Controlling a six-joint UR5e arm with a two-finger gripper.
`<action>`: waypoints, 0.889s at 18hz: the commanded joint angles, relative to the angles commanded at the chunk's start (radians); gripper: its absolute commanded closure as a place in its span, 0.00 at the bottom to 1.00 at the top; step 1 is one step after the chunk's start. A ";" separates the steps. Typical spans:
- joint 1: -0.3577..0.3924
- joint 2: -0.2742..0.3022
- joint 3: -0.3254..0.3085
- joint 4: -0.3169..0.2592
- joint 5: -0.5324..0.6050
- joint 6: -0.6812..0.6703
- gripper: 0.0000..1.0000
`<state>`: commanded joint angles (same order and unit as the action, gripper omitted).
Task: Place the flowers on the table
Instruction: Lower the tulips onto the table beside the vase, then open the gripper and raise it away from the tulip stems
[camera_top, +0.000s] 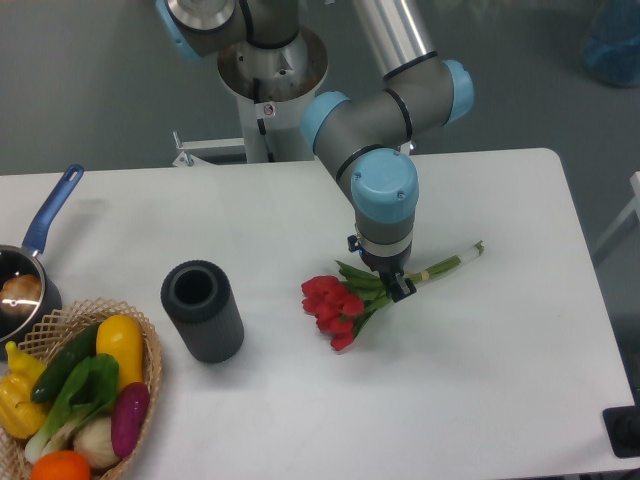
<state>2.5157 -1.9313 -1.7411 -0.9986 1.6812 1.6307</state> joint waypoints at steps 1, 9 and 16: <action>0.002 0.006 0.000 -0.002 -0.006 0.000 0.00; 0.116 0.038 0.002 -0.003 -0.323 -0.069 0.00; 0.106 0.049 0.055 0.017 -0.347 -0.078 0.00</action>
<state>2.6216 -1.8822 -1.6859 -0.9817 1.3346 1.5523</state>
